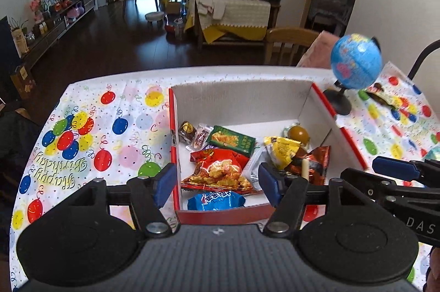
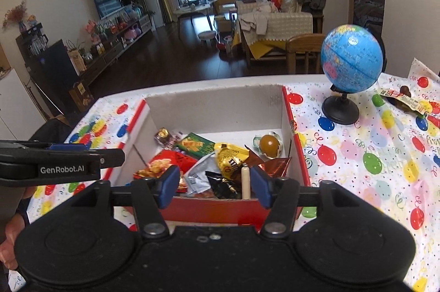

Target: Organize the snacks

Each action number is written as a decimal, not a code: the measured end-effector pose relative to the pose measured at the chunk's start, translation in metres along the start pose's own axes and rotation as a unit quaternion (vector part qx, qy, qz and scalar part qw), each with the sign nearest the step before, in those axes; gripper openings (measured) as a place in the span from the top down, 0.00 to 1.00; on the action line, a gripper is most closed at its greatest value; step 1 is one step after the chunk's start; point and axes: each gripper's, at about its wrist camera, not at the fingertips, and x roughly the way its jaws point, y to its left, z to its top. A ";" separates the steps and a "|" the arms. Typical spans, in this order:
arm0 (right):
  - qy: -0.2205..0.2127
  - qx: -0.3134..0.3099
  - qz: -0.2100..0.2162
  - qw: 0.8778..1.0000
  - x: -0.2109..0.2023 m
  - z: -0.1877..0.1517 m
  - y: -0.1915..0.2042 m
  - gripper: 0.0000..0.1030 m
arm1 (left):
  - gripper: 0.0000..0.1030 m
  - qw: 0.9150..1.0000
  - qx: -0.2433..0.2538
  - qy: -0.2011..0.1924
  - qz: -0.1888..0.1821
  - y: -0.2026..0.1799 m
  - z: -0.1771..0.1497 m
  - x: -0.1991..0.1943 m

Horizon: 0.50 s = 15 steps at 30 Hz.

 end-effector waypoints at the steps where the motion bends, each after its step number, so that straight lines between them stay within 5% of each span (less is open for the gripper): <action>1: -0.006 0.000 0.000 1.000 -0.005 -0.001 0.001 0.38 | 0.31 1.000 -0.002 -0.004 -0.003 0.001 -0.001 -0.006; 15: -0.066 0.000 -0.001 0.998 -0.062 -0.015 0.012 0.10 | 0.19 0.999 -0.006 -0.021 -0.035 0.006 -0.027 -0.057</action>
